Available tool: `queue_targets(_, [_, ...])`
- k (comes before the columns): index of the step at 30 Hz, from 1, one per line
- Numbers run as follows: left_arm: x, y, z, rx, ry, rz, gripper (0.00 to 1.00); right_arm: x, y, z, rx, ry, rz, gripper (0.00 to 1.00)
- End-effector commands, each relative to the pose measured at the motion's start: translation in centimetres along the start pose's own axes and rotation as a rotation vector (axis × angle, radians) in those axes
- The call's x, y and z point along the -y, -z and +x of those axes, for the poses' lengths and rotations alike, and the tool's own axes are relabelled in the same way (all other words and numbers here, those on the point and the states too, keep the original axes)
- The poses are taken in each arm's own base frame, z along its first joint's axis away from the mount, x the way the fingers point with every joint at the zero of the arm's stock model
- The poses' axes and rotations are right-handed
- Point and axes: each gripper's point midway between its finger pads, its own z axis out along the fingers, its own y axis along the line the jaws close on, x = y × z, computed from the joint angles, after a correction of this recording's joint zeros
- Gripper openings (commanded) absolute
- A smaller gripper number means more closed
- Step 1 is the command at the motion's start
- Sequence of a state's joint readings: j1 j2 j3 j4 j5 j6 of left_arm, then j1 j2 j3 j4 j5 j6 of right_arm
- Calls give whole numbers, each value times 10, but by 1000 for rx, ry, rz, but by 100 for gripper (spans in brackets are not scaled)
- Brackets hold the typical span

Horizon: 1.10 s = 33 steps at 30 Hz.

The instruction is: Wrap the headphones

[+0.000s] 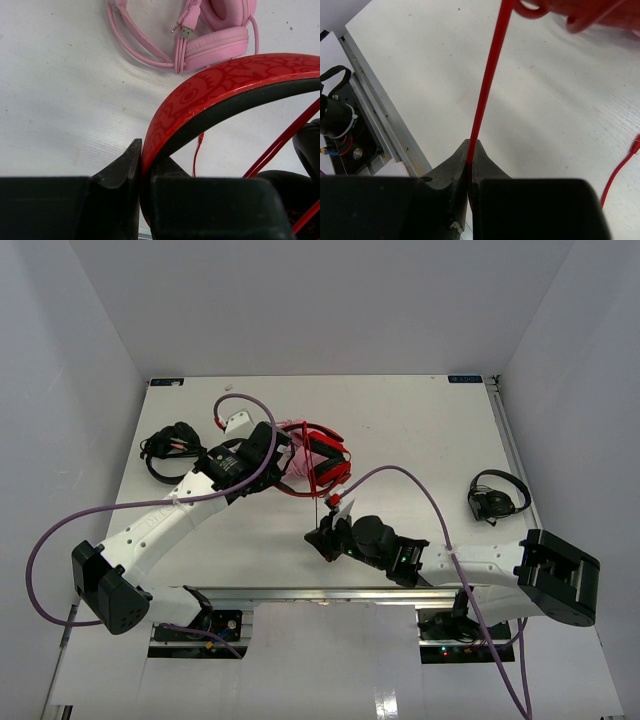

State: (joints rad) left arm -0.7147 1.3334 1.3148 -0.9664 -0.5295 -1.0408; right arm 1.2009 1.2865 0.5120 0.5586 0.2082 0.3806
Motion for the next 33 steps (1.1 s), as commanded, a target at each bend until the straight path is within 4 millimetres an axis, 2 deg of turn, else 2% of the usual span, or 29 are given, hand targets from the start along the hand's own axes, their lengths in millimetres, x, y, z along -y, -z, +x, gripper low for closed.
queue_targets(1, [25, 14, -38, 111, 191, 108, 0, -6, -6, 8, -24, 37, -2, 8])
queue_targets(7, [26, 27, -41, 95, 203, 143, 0, 9, -9, 26, -42, 85, 44, 8])
queue_targets(12, [18, 38, -40, 88, 207, 160, 0, 23, -11, 44, -40, 97, 76, 8])
queue_targets(27, [23, 51, -36, 45, 220, 229, 0, 39, -19, 76, -59, 119, 105, 8])
queue_targets(33, [27, 64, -40, 41, 210, 277, 0, 51, -20, 89, -82, 117, 134, 8])
